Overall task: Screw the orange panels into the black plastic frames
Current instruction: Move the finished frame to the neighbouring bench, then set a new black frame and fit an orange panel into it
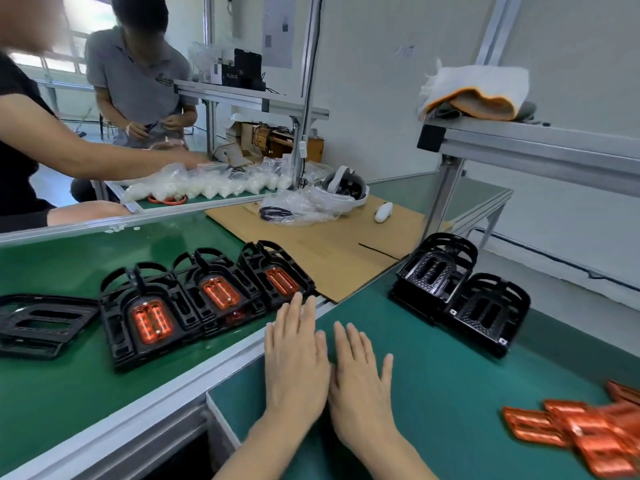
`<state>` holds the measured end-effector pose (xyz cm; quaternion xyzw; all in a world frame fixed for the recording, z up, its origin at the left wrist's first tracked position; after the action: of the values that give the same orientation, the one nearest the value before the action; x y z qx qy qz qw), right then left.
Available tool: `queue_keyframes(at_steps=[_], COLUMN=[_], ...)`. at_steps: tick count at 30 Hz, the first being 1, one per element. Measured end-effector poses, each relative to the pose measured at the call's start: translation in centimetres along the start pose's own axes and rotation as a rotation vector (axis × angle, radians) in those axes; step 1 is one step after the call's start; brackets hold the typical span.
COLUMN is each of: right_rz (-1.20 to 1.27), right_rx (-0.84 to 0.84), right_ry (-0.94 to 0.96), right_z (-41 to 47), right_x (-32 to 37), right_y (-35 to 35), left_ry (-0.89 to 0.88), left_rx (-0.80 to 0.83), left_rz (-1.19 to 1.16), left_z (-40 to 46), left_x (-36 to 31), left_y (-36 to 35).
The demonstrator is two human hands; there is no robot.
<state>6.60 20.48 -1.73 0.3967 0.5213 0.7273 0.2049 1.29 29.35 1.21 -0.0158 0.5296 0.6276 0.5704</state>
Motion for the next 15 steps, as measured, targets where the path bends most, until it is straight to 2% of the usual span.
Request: queue_keyframes(at_steps=[9, 15], right_rz=[-0.079, -0.098], right_rx=[-0.174, -0.234], right_ry=[-0.283, -0.427], right_z=[-0.6, -0.2], right_x=[-11.8, -17.6], right_y=[6.7, 9.5], left_ry=[-0.195, -0.287], left_rx=[0.292, 0.368], left_rz=[-0.077, -0.066], left_z=[1.6, 2.7], left_x=[-11.0, -16.1], left_y=[-9.4, -13.6])
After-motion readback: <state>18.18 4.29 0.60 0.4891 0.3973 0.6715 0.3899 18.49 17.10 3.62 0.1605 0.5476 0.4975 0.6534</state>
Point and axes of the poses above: each hand's wrist, its own z-axis towards the middle knuckle, its own y-axis out of the back of the hand, x = y × z, the point moved 9 cm from there along z, towards the middle knuckle, and after that the axes turned 6 degrees about -x, right-handed, at the moved point
